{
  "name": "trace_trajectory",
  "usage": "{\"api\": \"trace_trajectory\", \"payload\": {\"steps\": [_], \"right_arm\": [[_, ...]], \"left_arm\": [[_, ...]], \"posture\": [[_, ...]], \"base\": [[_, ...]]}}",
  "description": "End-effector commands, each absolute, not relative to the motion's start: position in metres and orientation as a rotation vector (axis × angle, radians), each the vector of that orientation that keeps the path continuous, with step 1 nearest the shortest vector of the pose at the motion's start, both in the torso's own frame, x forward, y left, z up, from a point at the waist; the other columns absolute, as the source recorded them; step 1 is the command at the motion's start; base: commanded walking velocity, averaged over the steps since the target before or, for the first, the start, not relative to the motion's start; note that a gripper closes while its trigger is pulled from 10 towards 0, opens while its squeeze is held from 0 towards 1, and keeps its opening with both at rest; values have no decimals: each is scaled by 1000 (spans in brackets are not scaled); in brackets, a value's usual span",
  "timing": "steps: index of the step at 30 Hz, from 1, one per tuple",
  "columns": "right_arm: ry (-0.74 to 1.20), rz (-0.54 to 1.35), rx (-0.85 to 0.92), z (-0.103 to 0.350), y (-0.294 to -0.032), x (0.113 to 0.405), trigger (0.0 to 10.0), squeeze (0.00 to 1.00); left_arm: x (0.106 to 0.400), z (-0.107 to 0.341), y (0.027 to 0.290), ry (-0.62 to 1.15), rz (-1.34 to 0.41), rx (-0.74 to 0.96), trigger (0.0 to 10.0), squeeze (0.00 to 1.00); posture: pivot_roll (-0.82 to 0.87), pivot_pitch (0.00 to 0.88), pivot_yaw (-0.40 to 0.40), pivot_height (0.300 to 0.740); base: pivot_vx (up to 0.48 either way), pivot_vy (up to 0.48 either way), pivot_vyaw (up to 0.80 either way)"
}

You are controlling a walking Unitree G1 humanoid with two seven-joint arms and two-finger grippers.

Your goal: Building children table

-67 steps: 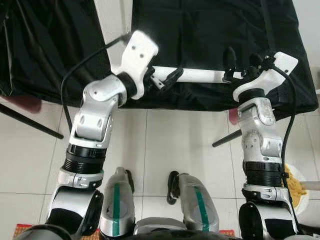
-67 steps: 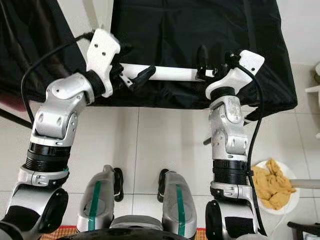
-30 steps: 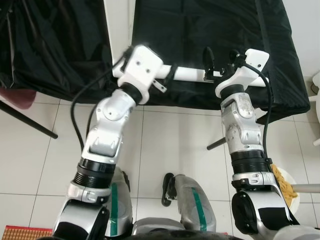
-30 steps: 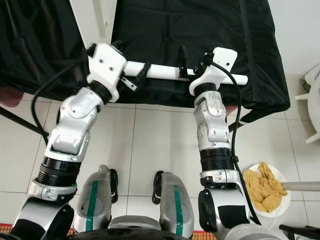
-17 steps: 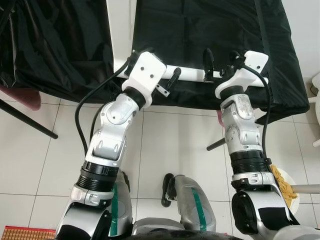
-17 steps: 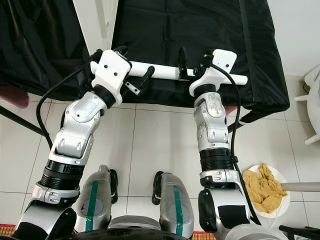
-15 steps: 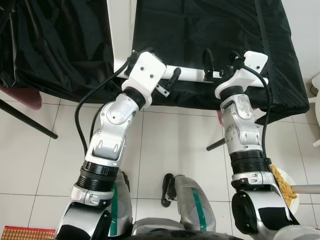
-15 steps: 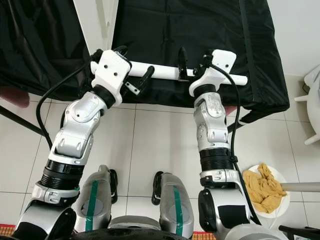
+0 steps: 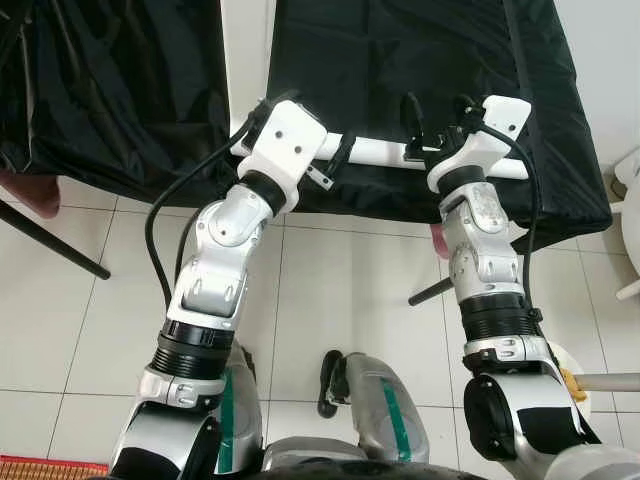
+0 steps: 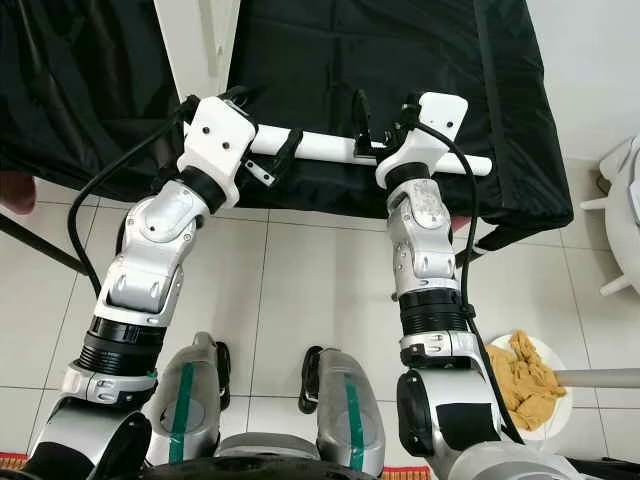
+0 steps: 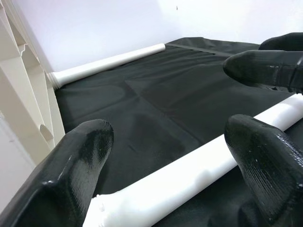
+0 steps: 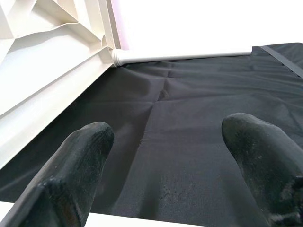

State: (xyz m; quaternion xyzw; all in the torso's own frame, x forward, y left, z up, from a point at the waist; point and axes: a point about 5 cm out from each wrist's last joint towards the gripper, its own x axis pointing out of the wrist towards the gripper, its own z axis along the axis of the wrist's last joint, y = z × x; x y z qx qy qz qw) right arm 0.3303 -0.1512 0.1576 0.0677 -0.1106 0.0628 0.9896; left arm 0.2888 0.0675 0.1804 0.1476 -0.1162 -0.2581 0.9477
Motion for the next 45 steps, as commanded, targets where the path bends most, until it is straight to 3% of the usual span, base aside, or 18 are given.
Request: {"api": "trace_trajectory", "payload": {"steps": [1,8,15,31,45], "right_arm": [[-217,129,125,155,-154,330,10000,0],[-218,136,113,155,-154,329,10000,0],[-217,138,73,156,-164,330,10000,0],[-200,210,52,156,-154,337,10000,0],[-180,242,96,155,-154,339,10000,0]], "left_arm": [[290,179,72,-243,-399,274,10000,0],[290,180,77,-243,-390,285,10000,0],[282,192,105,-258,-368,323,10000,0],[274,188,126,-205,-231,272,10000,0],[289,181,112,-158,-230,147,10000,0]], "posture": [[118,60,-102,740],[113,59,-101,740],[119,71,-99,740],[165,90,-133,740],[123,78,-148,740]], "base": [[0,0,0],[0,0,0],[0,0,0],[0,0,0],[0,0,0]]}}
